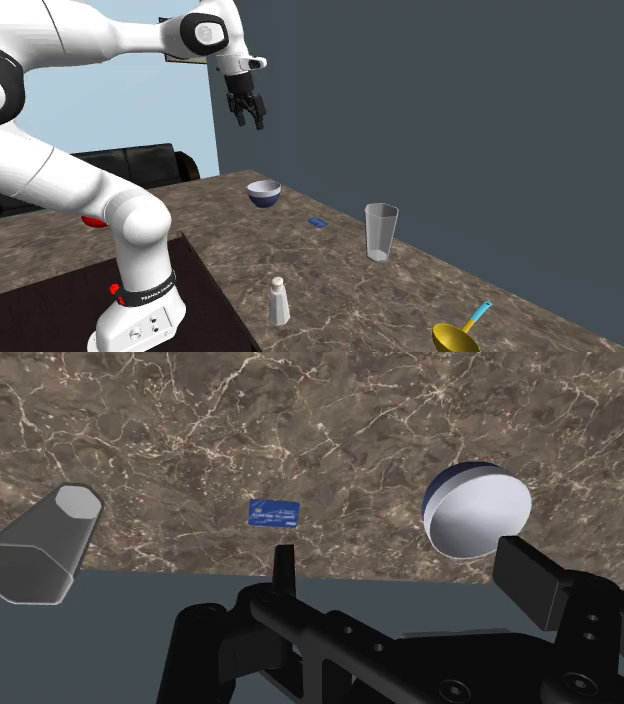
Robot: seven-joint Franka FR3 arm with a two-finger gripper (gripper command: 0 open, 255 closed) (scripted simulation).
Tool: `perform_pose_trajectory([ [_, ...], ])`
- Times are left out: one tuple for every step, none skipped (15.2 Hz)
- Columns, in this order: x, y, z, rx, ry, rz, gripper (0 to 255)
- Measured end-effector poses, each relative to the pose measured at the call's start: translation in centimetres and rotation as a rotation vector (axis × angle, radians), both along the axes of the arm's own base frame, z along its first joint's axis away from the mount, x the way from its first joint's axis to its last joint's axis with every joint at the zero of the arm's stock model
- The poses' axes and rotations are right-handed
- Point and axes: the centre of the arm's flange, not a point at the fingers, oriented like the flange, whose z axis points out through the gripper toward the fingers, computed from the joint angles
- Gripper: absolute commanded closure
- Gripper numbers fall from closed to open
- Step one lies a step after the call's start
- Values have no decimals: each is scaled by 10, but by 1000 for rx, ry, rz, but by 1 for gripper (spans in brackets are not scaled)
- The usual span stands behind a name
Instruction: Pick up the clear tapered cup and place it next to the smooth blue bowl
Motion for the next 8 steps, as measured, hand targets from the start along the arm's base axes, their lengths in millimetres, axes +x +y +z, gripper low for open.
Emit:
perform_pose_trajectory([
  [0,0,0,0,0,0,0],
  [4,-3,-2,-2,3,0,0],
  [10,-10,-10,-5,9,1,0],
  [16,-15,-16,-10,16,2,0],
  [22,-24,-20,-14,23,2,0],
  [32,-34,-27,-18,30,4,0],
  [41,-41,-34,-23,38,5,0],
  [49,-48,-38,-28,45,6,0],
])
